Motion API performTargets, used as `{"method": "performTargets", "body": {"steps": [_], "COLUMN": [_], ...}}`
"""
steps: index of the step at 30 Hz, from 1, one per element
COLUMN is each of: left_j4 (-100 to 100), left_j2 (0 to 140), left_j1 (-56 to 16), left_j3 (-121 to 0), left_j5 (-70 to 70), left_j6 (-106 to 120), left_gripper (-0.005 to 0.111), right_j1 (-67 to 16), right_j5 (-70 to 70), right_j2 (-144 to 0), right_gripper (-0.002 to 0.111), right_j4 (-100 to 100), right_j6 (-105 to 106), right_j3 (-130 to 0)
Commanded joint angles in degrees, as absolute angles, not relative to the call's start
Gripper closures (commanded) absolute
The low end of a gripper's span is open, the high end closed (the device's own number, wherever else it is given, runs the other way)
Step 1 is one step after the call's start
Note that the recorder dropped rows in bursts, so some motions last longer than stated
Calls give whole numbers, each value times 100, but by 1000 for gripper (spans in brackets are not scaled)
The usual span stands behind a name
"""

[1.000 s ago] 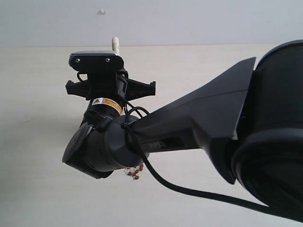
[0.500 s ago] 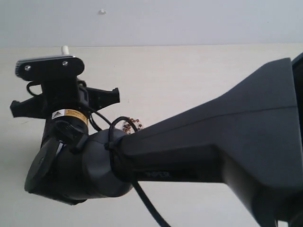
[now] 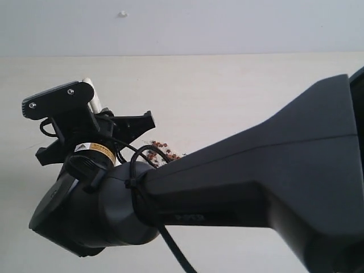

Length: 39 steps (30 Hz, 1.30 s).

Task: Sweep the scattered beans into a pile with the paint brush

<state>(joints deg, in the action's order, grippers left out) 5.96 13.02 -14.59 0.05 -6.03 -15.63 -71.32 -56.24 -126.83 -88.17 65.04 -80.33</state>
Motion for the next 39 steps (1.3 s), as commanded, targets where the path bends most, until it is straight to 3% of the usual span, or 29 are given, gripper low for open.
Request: {"method": "performTargets", "body": {"steps": [1, 17, 28, 39], "left_j4": [577, 577, 577, 577], "left_j2": [1265, 1265, 1265, 1265], "left_j1": [-1495, -1495, -1495, -1495], "left_j3": [0, 0, 0, 0], "left_j5": [-597, -597, -597, -597], "left_j6": [-1601, -1601, -1601, -1601], "left_gripper": [107, 107, 107, 107], "right_j1": [-7129, -7518, -7142, -6803], "right_j5": [-6021, -5940, -5072, -5229], "right_j2": [-12628, -11697, -11996, -12212], "right_gripper": [108, 108, 108, 108], "right_j4": [-8790, -8131, -6065, -6925], "right_j6": [6680, 7684, 4490, 4747], "right_j3": [-7921, -7479, -6956, -6972]}}
